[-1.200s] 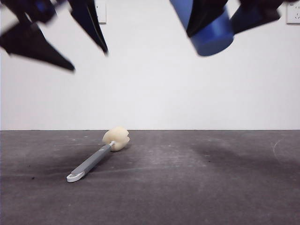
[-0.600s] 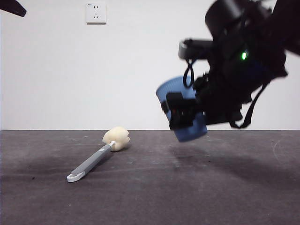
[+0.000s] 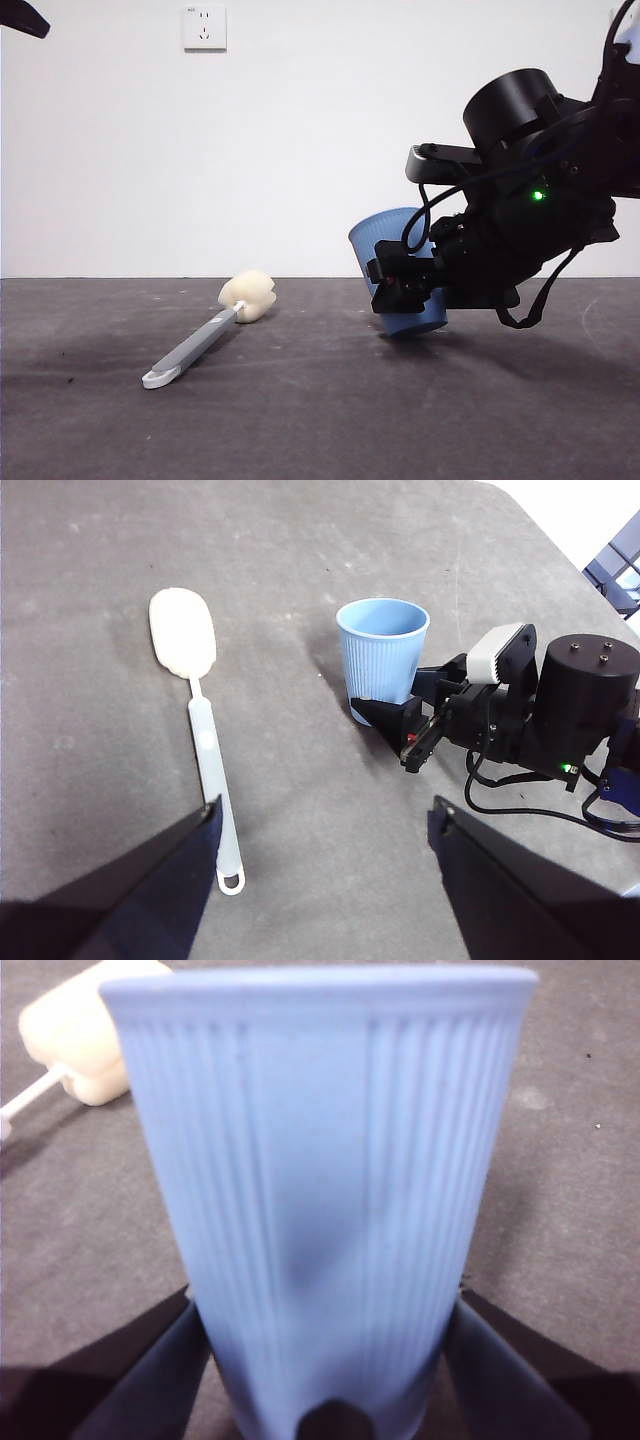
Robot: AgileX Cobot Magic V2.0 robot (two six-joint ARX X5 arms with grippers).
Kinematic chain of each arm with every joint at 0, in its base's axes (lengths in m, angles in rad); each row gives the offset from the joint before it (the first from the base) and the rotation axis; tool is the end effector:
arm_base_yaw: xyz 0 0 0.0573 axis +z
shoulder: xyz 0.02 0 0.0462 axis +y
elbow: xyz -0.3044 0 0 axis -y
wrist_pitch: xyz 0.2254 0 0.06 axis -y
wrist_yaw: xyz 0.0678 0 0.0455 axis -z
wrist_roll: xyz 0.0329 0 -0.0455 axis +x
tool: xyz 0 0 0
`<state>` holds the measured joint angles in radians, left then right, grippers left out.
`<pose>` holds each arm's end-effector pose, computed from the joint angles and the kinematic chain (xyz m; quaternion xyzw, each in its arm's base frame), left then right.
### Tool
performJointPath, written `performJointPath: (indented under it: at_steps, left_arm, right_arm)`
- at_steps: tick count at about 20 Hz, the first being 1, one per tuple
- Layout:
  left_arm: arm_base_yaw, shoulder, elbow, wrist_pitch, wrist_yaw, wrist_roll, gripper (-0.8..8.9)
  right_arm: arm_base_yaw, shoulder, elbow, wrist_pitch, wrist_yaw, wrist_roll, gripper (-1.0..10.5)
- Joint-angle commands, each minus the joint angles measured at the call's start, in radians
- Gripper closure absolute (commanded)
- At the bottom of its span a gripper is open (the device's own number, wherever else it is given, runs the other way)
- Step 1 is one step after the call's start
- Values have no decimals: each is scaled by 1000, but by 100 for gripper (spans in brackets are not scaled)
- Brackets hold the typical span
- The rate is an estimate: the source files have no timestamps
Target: Pick up the cup brush,pick up the cup,insert the brush into the cup,clean the cup,put the cup brush back,put the cup back to the fixed position on the table
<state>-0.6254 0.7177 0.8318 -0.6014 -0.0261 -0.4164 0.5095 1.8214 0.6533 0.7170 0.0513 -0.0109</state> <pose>0.0789 -0.0559 0.3418 -0.1161 0.2828 -0.2330 0.9232 0.2886 0.1593 0.1707 -0.0671 0.2137 0.2225 0.9489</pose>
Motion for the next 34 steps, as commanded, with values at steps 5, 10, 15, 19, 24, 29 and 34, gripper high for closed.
performJointPath:
  at_steps: [5, 10, 15, 19, 24, 29, 34]
  left_arm:
    - [-3, -2, -6, 1, -24, 25, 466]
    - [-3, -2, -6, -7, -24, 25, 466]
    - [-3, -2, -6, -22, -24, 25, 467]
    - [-3, -2, -6, -22, -24, 24, 467]
    - [-3, -2, -6, -23, -24, 24, 466]
    - [-3, -2, -6, -30, -24, 24, 467]
    - [-3, -2, -6, -45, -18, 29, 467]
  right_arm:
    - [7, 17, -6, -138, -1, 14, 949]
    - [10, 17, -6, -213, -2, 23, 718]
    - [10, 13, -6, -263, -27, 40, 616]
    - [10, -26, -6, -300, -26, 40, 568]
    - [10, -113, -6, -357, -25, 37, 482]
    - [11, -212, -6, -541, -27, 47, 433]
    - [30, -518, -5, -922, -106, 75, 436]
